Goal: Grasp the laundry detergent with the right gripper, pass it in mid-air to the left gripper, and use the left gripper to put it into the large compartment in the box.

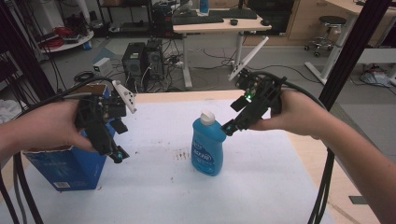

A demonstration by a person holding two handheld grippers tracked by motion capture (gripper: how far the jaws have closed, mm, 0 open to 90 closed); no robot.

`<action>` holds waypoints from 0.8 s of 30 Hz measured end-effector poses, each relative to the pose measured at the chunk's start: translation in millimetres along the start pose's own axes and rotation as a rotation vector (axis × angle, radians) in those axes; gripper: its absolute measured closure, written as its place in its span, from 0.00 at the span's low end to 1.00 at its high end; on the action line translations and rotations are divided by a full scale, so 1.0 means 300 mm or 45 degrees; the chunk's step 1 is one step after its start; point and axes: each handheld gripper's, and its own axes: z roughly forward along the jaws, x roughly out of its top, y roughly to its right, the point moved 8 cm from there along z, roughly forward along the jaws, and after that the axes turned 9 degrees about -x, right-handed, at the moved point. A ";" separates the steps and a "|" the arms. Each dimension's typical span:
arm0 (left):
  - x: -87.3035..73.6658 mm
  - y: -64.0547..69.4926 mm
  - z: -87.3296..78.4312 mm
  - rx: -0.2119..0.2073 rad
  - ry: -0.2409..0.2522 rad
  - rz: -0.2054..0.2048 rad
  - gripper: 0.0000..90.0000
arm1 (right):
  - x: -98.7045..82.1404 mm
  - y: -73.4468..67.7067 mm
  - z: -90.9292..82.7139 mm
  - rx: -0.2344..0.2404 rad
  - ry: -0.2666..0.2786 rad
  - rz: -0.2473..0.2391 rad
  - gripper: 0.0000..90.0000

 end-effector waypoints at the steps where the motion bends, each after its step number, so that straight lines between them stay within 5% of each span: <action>1: 0.000 0.002 0.000 -0.002 0.001 -0.004 0.21 | -0.010 -0.003 0.011 -0.001 -0.001 0.006 0.12; 24: 0.001 0.006 0.005 -0.003 0.005 -0.009 0.21 | -0.114 -0.057 0.222 -0.048 -0.002 0.083 0.12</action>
